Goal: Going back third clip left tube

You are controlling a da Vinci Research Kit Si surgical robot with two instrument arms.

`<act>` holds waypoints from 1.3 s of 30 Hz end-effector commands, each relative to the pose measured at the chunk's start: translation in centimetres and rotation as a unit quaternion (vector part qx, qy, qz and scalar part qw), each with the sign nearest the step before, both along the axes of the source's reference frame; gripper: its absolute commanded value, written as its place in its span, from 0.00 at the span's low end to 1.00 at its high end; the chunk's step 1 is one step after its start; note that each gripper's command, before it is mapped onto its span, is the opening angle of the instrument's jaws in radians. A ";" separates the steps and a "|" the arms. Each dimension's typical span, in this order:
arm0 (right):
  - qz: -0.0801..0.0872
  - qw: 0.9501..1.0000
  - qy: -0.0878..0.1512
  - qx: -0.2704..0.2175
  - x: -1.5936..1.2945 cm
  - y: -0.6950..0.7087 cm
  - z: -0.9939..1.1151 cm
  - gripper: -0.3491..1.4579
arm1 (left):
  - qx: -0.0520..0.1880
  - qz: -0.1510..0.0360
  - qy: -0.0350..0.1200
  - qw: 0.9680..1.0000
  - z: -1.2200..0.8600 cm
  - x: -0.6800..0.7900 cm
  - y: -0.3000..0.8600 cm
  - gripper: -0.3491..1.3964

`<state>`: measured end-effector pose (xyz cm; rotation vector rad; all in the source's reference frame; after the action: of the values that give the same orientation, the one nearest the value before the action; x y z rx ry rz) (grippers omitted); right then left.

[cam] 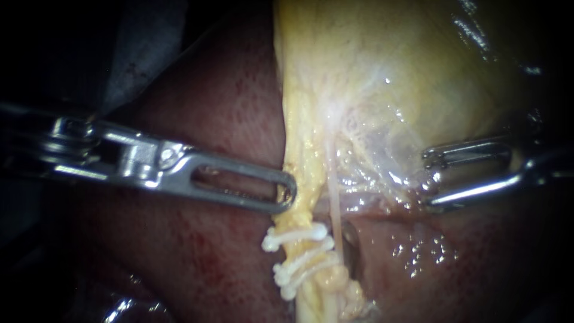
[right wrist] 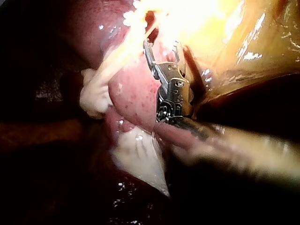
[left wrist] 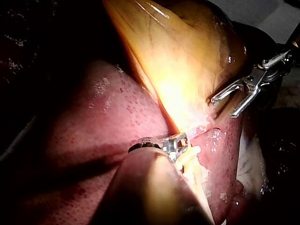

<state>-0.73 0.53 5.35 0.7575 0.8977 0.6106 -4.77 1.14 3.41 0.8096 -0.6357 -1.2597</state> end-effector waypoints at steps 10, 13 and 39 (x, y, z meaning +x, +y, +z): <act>-0.002 1.000 0.001 -0.002 -0.06 0.00 -0.03 0.47 | -0.001 -0.001 0.001 1.000 0.05 -0.03 0.01 0.00; -0.002 1.000 0.001 -0.002 -0.06 -0.01 -0.04 0.47 | -0.002 -0.002 0.002 1.000 0.10 -0.07 0.00 0.00; -0.002 1.000 0.002 -0.001 -0.08 -0.02 -0.07 0.47 | -0.020 0.001 0.004 1.000 0.45 -0.43 -0.04 0.00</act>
<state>-0.81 0.50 5.28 0.7587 0.8993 0.6044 -5.20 1.11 3.87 0.7706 -0.6519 -1.2439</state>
